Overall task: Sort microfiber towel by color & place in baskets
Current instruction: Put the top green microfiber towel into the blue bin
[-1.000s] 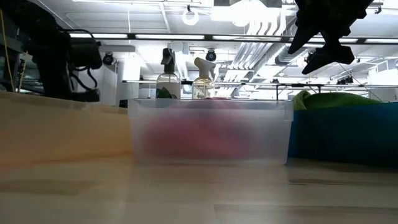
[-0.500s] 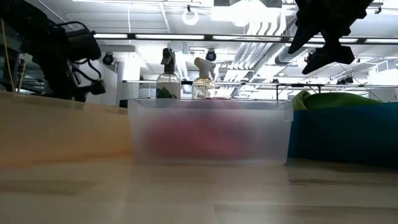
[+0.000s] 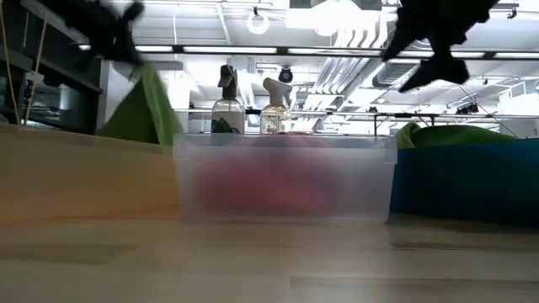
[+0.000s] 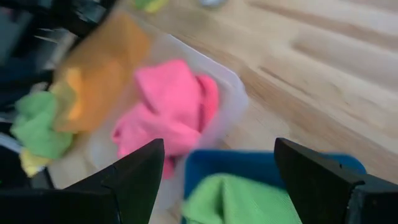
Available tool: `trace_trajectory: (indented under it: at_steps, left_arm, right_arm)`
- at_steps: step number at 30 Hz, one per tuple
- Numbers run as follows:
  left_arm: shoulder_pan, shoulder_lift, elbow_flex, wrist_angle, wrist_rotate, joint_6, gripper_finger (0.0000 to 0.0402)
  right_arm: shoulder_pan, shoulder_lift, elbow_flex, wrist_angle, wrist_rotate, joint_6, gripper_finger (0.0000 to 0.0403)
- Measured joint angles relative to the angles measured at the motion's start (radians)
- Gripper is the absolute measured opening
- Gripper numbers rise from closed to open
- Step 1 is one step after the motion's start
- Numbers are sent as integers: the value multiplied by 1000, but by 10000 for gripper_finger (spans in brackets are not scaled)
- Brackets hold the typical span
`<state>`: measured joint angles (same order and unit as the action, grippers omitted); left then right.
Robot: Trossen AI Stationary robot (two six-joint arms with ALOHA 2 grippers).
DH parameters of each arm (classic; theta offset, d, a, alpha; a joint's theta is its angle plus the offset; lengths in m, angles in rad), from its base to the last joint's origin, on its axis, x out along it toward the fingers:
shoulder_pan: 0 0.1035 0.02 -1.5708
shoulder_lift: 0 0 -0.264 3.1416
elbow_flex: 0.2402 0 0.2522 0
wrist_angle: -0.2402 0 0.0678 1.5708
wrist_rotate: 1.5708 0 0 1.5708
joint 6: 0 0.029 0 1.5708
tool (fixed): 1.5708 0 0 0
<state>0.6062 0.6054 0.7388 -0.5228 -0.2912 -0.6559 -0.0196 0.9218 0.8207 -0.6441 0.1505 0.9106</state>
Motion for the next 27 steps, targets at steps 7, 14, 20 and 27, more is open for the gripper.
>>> trace_trajectory:
  at_steps: [7, 14, 20, 27]
  left_arm:
    - [-102, 40, 293, -10, 240, 128, 0]
    - [-276, 200, 538, -3, 398, 155, 0]
    - [-442, 445, 621, 57, 421, 221, 0]
    - [-484, 701, 757, 247, 420, 267, 0]
  right_arm:
    - [0, 0, 0, 308, -2, -150, 300]
    - [0, 3, 0, 565, -61, -229, 300]
    - [0, 63, 0, 725, -132, -285, 300]
    - [0, 194, 0, 906, -188, -301, 300]
